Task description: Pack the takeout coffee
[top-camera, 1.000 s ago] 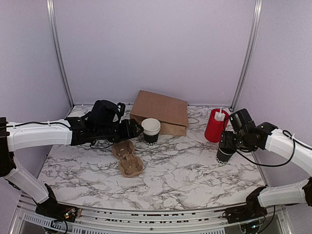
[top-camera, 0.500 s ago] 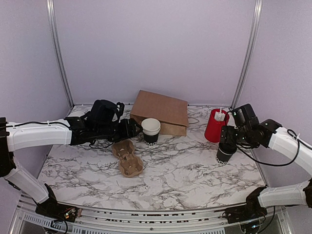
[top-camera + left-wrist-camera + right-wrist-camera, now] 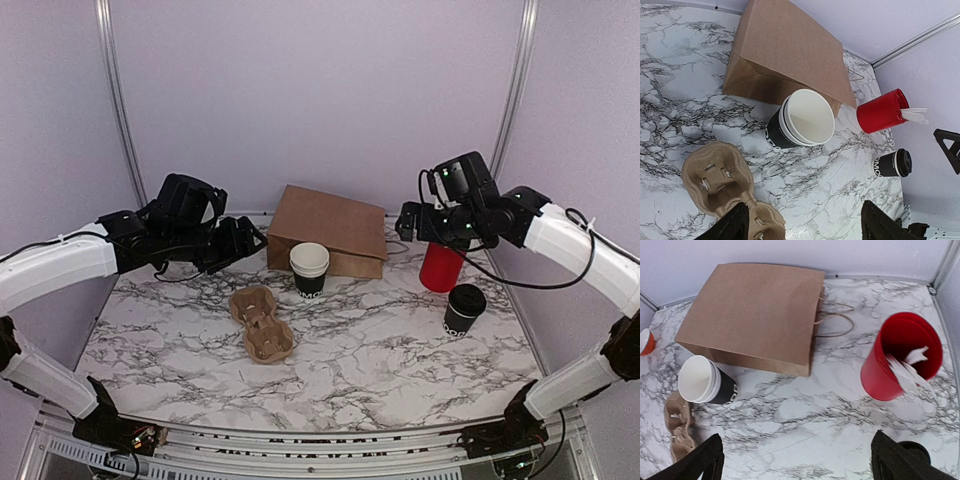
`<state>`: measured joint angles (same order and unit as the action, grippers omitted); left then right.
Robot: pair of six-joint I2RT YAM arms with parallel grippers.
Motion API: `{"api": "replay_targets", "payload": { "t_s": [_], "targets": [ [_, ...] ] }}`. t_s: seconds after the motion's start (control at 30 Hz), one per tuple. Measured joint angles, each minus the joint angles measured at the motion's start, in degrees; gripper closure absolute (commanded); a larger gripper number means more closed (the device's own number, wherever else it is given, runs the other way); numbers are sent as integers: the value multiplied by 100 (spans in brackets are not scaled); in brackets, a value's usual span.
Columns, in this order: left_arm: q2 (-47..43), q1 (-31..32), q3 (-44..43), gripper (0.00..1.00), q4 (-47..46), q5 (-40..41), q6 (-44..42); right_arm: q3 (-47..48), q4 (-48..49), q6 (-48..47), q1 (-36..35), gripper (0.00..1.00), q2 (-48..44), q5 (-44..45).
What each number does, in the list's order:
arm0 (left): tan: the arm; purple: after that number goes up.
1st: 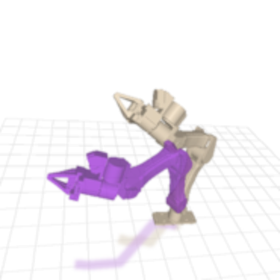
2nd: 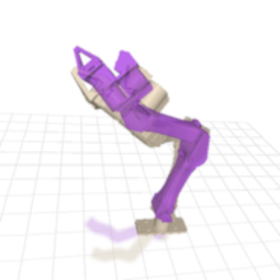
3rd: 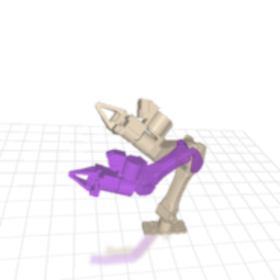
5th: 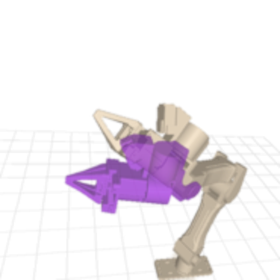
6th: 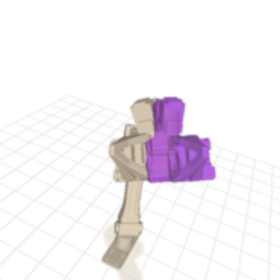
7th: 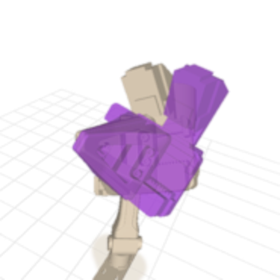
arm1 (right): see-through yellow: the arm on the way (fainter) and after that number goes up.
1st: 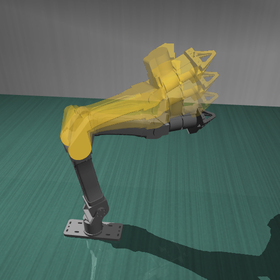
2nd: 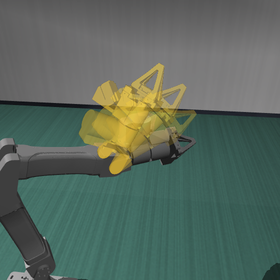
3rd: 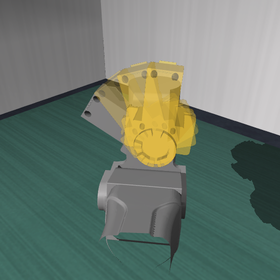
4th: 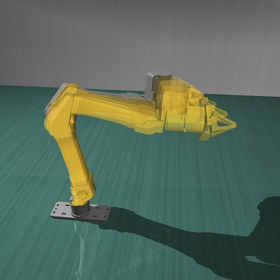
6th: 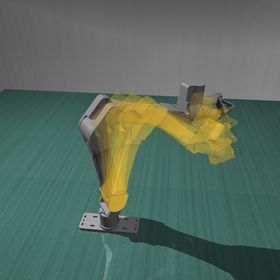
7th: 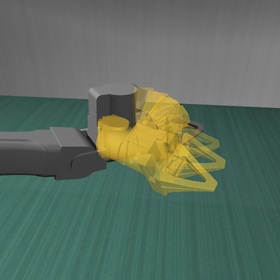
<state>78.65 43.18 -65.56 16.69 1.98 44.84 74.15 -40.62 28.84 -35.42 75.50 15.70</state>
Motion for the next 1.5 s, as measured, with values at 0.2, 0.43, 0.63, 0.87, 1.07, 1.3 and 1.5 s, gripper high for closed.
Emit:
{"api": "replay_targets", "payload": {
  "t_s": [0.2,0.43,0.63,0.87,1.07,1.3,1.5],
  "targets": [
    [-306,-127,-192,22,437,-28,149,966,651,140,223,0,1410,-1239],
    [-885,-125,481,21,407,155,144,986,1589,133,907,0,2734,-1884],
    [-1257,-151,546,20,417,269,98,1624,1764,144,1108,0,3727,-1853],
    [-1261,-216,542,20,435,256,-131,2420,1766,164,1156,0,4374,-1711],
    [-1209,-278,540,19,437,236,-232,2420,1781,186,1283,0,4492,-1757],
    [-1209,-337,540,19,435,195,-267,2437,1895,291,1360,2,4922,-2177],
    [-1270,-350,540,19,435,155,-264,2437,2052,435,1381,8,5082,-2546]
  ]
}}
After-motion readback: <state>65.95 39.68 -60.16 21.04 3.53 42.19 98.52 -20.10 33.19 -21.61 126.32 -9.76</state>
